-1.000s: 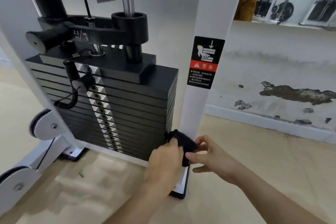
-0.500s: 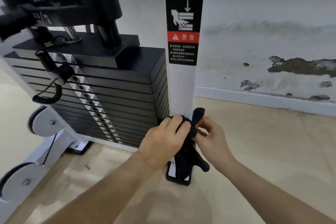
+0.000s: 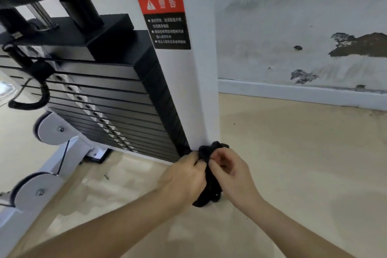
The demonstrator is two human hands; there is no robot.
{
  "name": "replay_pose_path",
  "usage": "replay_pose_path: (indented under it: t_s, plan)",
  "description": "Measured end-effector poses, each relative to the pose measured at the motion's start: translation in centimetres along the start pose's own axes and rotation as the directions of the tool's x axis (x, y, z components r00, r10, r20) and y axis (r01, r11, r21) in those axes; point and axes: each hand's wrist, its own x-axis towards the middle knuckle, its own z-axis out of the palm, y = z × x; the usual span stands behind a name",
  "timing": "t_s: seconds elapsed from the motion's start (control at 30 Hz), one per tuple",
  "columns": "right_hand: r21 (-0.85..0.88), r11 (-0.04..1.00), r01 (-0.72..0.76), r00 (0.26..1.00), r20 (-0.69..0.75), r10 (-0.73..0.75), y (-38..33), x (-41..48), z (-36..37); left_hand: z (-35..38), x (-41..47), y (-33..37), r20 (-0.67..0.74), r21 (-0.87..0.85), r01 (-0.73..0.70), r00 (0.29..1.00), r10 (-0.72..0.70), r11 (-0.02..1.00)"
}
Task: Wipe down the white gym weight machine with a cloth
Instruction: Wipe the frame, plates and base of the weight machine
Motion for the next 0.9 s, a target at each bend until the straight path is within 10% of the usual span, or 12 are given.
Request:
replay_pose_path:
  t_s: [0.1, 0.23, 0.4, 0.57, 0.73, 0.9]
  plan:
    - [-0.085, 0.995, 0.046, 0.998, 0.034, -0.044, 3.3, 0.6, 0.3, -0.1, -0.5, -0.6, -0.056, 0.102, -0.218, 0.973, 0.224, 0.971]
    - [-0.352, 0.932, 0.082, 0.995, 0.088, -0.054, 8.0, 1.6, 0.8, 3.0, 0.7, -0.7, 0.267, 0.333, -0.407, 0.906, 0.329, 0.851]
    - [-0.859, 0.485, 0.164, 0.907, 0.325, 0.268, 12.4, 0.3, 0.9, 9.1, 0.3, 0.7, 0.492, 0.090, -0.062, 0.870, 0.010, 0.994]
    - [-0.867, 0.203, 0.454, 0.850, 0.490, 0.192, 10.9, -1.0, 2.5, 7.8, -1.5, -1.4, 0.613, 0.073, -0.180, 0.784, 0.098, 0.981]
    - [-0.881, 0.353, 0.317, 0.869, 0.418, 0.264, 8.7, -0.6, 4.6, 4.5, -6.1, -4.9, 0.783, -0.007, -0.245, 0.601, 0.157, 0.970]
    - [-0.526, 0.741, -0.418, 0.771, 0.226, 0.596, 6.7, 2.4, 6.1, 6.9, -6.3, -8.4, 0.563, -0.286, 0.041, 0.815, 0.133, 0.957]
